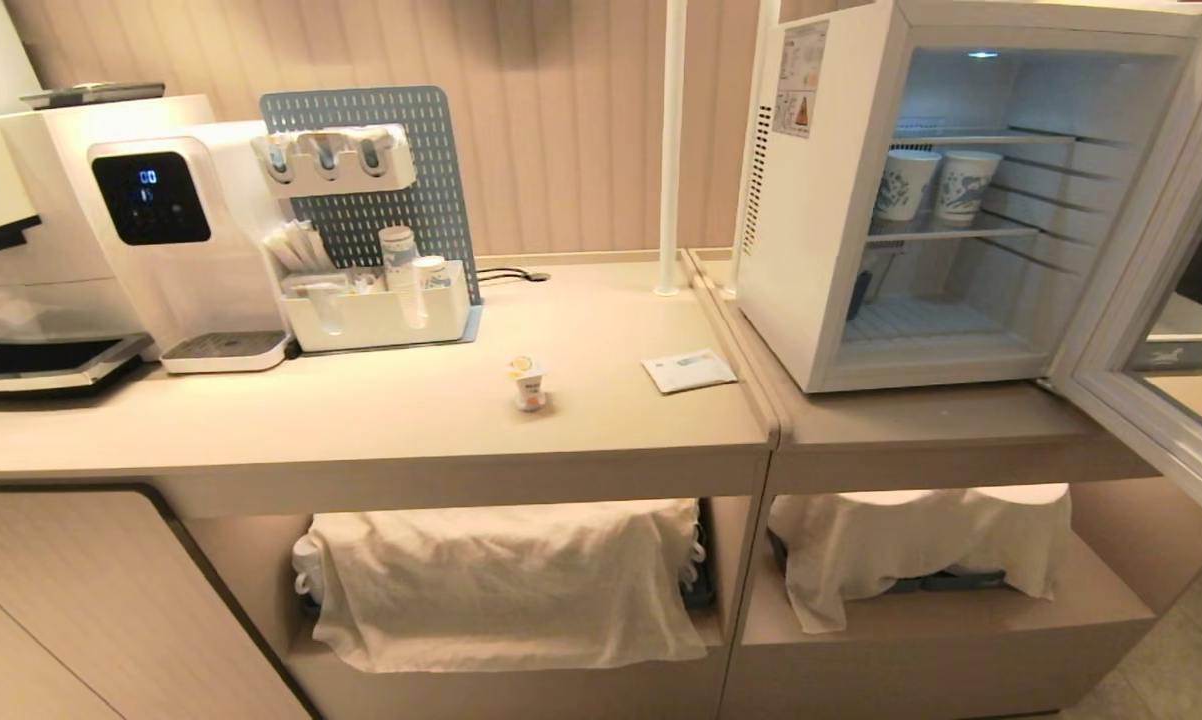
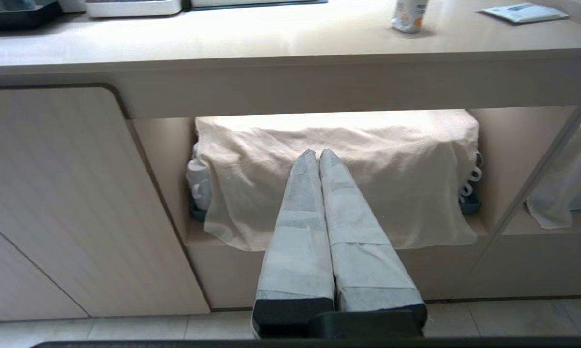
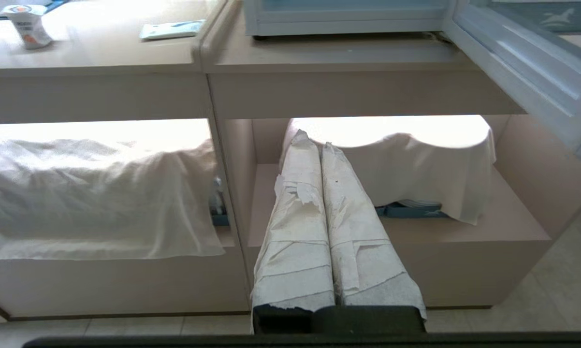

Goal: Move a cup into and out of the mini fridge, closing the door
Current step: Open the freezer door

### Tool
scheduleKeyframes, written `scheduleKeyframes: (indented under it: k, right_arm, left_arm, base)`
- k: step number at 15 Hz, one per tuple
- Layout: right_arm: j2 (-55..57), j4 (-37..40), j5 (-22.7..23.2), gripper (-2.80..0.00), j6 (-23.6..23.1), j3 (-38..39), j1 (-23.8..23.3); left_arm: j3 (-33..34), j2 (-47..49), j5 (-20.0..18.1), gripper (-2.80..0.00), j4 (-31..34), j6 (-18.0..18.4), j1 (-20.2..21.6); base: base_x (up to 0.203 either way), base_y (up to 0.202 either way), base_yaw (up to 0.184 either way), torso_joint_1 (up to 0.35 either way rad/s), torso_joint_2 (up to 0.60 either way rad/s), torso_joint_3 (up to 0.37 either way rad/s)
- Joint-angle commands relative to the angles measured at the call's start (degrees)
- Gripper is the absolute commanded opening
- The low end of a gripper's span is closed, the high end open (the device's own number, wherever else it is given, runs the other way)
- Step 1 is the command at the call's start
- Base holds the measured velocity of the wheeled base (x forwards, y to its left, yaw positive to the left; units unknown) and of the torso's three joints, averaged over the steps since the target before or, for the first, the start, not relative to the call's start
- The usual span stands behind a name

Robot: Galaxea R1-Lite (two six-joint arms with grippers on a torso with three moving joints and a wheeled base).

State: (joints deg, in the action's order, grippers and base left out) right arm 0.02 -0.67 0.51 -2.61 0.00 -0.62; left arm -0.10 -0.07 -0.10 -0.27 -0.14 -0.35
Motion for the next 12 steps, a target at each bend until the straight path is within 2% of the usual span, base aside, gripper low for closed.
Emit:
scheduleKeyframes:
  k: [1, 12]
  right_arm:
    - [-0.11, -0.03, 0.02, -2.80, -0.03, 0.53, 0.01]
    - [-0.11, -0.03, 0.10, -2.80, -0.02, 0.53, 0.01]
  left_arm:
    - [0.01, 0.07, 0.01, -2.80, 0.01, -0.04, 0.00]
    - [0.01, 0.07, 0.01, -2.80, 0.09, -0.39, 0.01]
  base:
    - [0.000, 0.194, 0.000, 0.000, 0.01, 0.002]
    - [0.000, 0.192, -0.001, 0.003, 0.00, 0.002]
